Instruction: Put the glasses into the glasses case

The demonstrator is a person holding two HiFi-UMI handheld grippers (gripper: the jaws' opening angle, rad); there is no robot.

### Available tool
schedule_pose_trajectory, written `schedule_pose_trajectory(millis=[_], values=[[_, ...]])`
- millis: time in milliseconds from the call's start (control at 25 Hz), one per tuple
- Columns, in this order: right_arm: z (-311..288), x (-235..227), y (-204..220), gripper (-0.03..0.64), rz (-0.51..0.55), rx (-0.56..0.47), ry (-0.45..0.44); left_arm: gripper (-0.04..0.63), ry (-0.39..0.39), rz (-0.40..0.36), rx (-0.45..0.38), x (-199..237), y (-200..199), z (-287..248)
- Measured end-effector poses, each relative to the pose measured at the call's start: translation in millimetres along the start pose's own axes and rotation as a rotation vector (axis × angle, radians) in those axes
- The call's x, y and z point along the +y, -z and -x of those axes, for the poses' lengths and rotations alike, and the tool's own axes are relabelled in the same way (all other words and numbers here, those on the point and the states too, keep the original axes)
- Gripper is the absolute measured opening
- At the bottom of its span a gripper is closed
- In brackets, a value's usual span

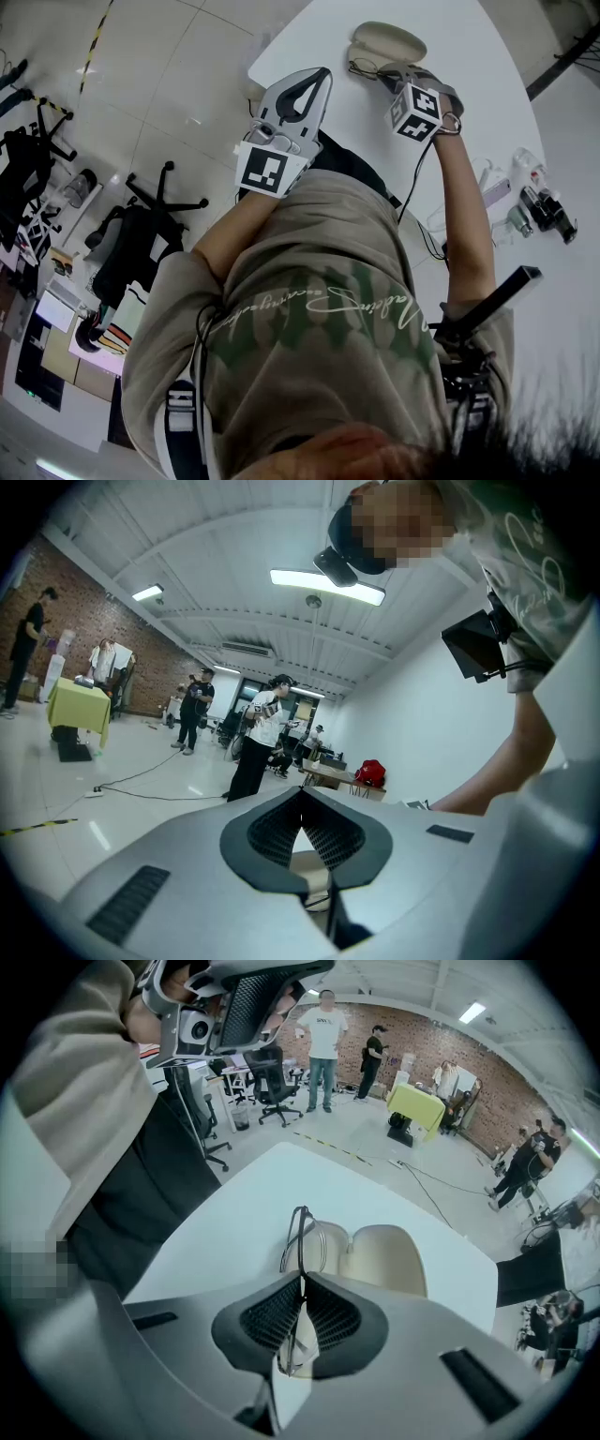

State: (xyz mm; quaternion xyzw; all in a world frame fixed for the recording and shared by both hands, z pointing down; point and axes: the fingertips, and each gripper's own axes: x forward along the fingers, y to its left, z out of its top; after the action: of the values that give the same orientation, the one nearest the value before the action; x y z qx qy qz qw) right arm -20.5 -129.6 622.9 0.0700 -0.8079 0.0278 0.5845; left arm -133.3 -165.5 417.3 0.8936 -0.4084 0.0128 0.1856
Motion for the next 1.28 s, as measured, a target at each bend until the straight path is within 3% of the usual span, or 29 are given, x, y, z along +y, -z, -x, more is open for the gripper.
schedule_pose_trajectory(millis=[1280], values=[[-11.8,-10.8,3.2,0.031,0.017,0.022,0.034,0.006,-0.037,-0.002,0.004,1.0,-1.3,13.2]])
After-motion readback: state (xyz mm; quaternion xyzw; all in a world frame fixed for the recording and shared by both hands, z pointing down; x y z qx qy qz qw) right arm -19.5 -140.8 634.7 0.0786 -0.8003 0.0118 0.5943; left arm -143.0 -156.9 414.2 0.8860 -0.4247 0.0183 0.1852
